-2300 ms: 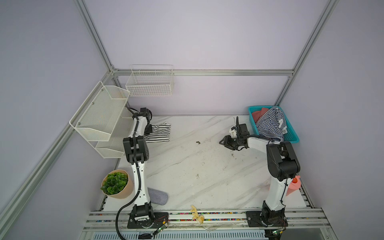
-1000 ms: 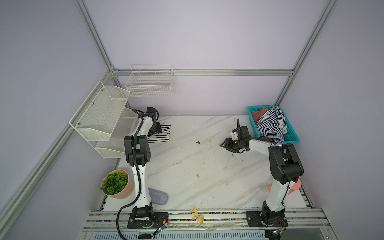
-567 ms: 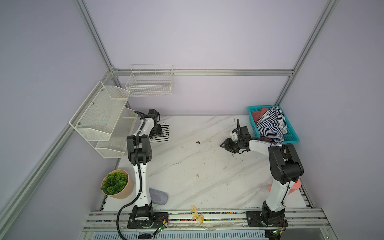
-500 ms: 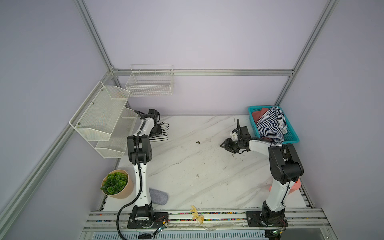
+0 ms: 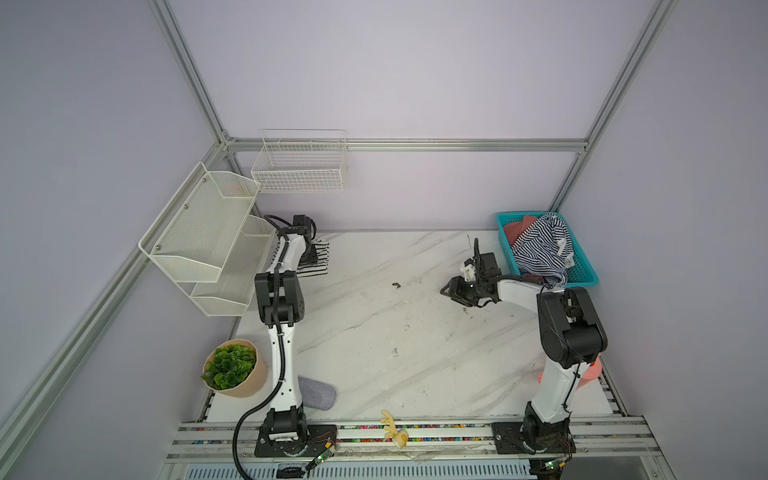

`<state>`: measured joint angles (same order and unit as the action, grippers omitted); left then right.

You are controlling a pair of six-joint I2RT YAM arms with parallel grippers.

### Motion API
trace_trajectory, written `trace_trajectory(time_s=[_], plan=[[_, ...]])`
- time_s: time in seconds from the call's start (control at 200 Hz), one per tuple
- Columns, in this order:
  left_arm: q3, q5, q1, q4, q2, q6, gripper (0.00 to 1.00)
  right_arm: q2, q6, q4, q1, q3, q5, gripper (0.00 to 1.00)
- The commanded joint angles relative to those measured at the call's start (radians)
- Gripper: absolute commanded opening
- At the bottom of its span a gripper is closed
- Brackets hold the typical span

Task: Fold and stack the tank tops
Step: 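Lower the folded top beside the wire shelf and open the left gripper, then grasp the blue striped top in the teal basket with right gripper while left moves center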

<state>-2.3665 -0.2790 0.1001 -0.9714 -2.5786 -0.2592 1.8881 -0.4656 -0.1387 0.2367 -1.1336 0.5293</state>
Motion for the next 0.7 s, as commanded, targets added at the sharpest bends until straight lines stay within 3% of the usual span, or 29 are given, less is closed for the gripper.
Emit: trace_trajectory(time_s=[0.0,0.335,0.695], plan=[[-0.043,-0.031,0.029,-0.045,-0.062,0.065,0.57,-0.015,-0.002,-0.001,0.006,-0.011,-0.017,0.55],[-0.055,-0.013,0.03,-0.03,-0.006,0.058,0.57,-0.015,0.002,-0.035,0.006,-0.051,-0.024,0.55],[0.074,0.106,-0.005,-0.005,0.243,-0.043,0.58,-0.05,0.008,-0.034,0.006,-0.04,-0.022,0.55]])
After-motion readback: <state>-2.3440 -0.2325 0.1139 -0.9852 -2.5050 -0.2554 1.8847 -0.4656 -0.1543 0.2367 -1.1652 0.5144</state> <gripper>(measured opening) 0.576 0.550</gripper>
